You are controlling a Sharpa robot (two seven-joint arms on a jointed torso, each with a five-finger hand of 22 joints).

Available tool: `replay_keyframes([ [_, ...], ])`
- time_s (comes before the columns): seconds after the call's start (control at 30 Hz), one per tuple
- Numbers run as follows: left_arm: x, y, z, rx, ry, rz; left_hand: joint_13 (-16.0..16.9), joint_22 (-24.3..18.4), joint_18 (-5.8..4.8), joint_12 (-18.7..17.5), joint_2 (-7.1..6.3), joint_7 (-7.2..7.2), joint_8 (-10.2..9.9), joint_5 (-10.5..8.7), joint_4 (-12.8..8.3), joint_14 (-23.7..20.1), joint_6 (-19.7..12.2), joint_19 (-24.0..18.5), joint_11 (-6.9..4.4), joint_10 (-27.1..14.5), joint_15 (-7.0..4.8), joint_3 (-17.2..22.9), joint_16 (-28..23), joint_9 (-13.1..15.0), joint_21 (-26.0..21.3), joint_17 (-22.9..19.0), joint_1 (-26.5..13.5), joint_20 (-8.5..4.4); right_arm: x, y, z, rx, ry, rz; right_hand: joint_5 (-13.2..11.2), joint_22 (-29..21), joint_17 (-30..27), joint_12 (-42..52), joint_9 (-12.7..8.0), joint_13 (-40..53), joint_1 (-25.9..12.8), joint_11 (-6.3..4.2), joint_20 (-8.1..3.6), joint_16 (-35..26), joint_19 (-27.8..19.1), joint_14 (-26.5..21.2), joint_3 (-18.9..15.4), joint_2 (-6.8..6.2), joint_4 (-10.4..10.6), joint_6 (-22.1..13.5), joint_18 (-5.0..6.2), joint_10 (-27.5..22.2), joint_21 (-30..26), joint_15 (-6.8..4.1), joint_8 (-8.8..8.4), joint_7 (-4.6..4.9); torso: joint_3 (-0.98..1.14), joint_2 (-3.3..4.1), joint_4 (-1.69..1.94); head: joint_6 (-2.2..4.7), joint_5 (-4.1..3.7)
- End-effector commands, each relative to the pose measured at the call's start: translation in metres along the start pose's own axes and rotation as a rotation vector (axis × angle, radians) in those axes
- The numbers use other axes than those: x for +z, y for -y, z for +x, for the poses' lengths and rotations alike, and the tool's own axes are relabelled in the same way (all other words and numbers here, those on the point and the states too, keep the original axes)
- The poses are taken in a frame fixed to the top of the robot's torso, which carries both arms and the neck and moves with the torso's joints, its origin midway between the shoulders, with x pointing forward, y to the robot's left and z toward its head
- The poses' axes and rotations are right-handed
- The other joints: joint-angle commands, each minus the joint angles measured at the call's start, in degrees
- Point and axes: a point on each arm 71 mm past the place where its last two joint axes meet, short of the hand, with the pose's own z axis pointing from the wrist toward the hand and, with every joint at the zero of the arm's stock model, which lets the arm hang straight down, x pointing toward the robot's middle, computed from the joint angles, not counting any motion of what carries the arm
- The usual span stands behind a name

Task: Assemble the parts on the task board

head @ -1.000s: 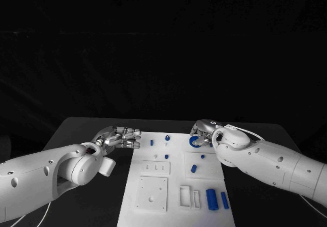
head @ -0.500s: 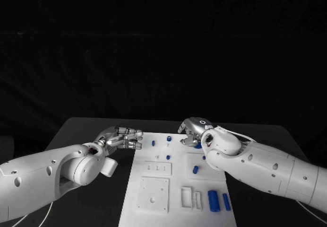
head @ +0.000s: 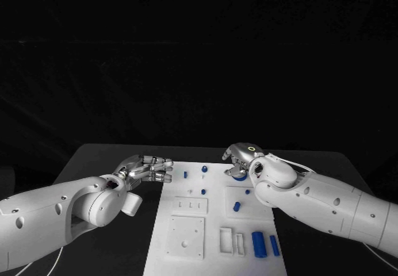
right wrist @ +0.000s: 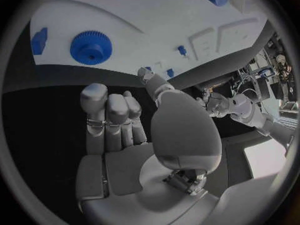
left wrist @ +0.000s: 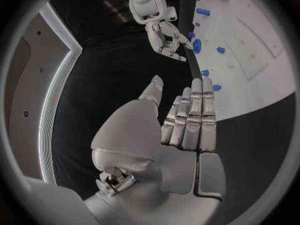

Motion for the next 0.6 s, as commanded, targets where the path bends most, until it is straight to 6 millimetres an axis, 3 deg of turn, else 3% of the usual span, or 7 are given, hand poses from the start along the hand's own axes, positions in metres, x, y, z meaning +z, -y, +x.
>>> replay_keyframes([
  [0.03,0.000,0.001,0.001,0.001,-0.008,0.006,0.05,-0.06,-0.81,-0.22,-0.27,0.01,-0.08,-0.07,-0.09,-0.20,-0.57,-0.22,0.02,-0.28,0.32,0.07,-0.32,-0.08,0.08,-0.04,0.28,0.09,0.000,0.007,0.003,0.018,-0.041,0.010,-0.31,-0.01,0.08,-0.15,-0.10,-0.06,0.83,0.44,0.32,-0.14,2.99,-0.02,-1.14,0.36,0.31,-1.19,0.67,-0.18,-0.12,0.35,-0.25,0.03,0.09,0.01,0.05,-0.12,0.04],
  [0.23,0.000,0.001,0.000,0.002,-0.005,0.006,0.05,-0.06,-0.81,-0.22,-0.27,0.01,-0.08,-0.07,-0.09,-0.20,-0.57,-0.22,0.02,-0.28,0.32,0.07,-0.32,-0.08,0.08,-0.04,0.28,0.09,0.000,0.021,0.008,0.049,-0.091,0.046,-0.95,0.08,0.12,-0.04,-0.15,-0.05,0.86,0.56,0.41,-0.03,2.99,-0.03,-2.53,0.41,1.49,-2.62,0.70,-0.24,0.02,0.45,-0.30,0.14,0.06,0.06,-0.09,-0.28,0.08],
  [0.4,-0.001,0.001,0.000,0.003,-0.007,0.005,0.05,-0.06,-0.81,-0.22,-0.27,0.01,-0.08,-0.07,-0.09,-0.20,-0.57,-0.22,0.02,-0.28,0.32,0.07,-0.32,-0.08,0.08,-0.04,0.28,0.09,-0.001,0.034,0.013,0.082,-0.120,0.077,1.58,0.77,1.16,1.03,-0.32,0.68,0.63,0.94,0.67,1.12,3.05,0.00,-5.14,-0.05,4.15,-7.79,0.96,-0.01,1.32,0.72,-0.44,0.62,0.04,0.04,-0.08,-0.38,0.02],
  [0.6,-0.001,0.001,0.000,0.003,-0.008,0.005,0.05,-0.09,-0.82,-0.22,-0.39,0.03,-0.09,-0.07,-0.12,-0.24,-0.74,-0.24,0.03,-0.30,0.34,0.05,-0.33,-0.08,0.10,-0.05,0.30,0.09,-0.002,0.046,0.020,0.105,-0.155,0.101,3.04,1.00,1.39,1.54,-0.32,1.06,1.22,0.99,0.78,1.33,3.04,0.01,-5.24,-0.04,4.57,-7.49,1.07,0.10,1.52,0.77,-0.46,0.67,-0.03,0.03,-0.02,-0.44,-0.16],
])
